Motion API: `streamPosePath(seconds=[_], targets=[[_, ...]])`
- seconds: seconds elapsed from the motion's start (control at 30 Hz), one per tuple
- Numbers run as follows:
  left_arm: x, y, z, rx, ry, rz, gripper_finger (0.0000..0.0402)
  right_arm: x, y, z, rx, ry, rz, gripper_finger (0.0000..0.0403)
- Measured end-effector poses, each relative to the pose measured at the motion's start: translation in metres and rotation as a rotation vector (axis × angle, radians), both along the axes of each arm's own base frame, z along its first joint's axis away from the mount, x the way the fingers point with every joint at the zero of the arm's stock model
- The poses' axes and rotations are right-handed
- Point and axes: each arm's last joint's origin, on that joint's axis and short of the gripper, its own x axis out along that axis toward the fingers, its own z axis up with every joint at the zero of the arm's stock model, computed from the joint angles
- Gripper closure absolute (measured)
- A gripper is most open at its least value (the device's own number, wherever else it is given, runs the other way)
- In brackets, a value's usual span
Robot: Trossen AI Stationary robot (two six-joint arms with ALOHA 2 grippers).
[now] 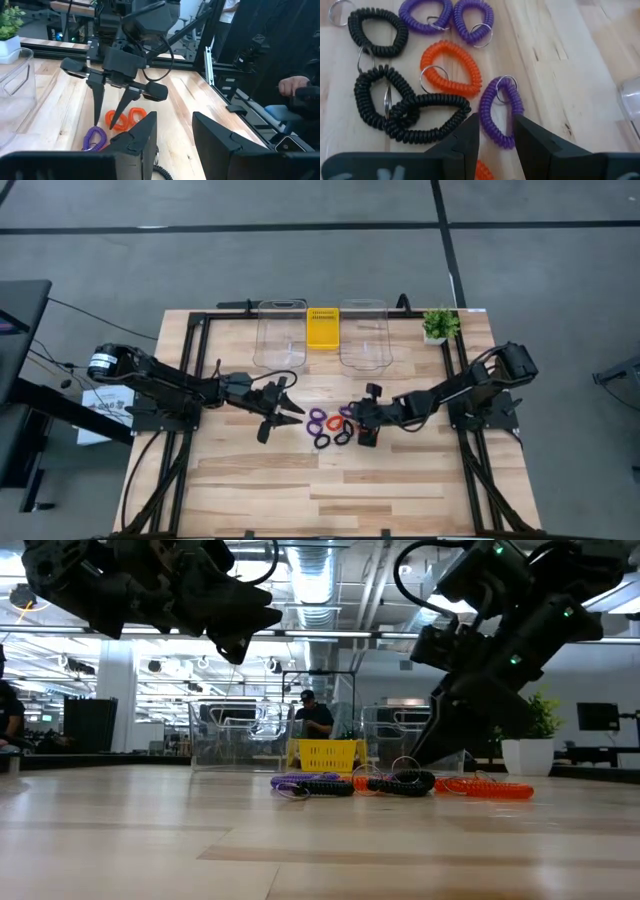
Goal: Sort spring keychains
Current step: Put the top right violet spring keychain into the right transparent bin
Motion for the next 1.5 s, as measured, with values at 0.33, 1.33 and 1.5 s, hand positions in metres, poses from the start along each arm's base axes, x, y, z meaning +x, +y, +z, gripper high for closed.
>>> streamPosePath(seconds=[0.33, 1.33, 1.5], targets=[[0.0, 0.0, 0.0, 0.0, 0.0, 0.0, 0.0279, 0.0, 0.001, 0.0, -0.03, 0.011, 0.059, 0.0294], [-0.001, -0.009, 0.0, 0.003, 0.0, -0.037, 0.0279, -0.006, -0.013, -0.009, -0.013, 0.036, 0.066, 0.0294], [-0.001, -0.009, 0.0, 0.003, 0.0, -0.037, 0.0279, -0.005, -0.012, -0.008, -0.011, 0.025, 0.069, 0.0294]])
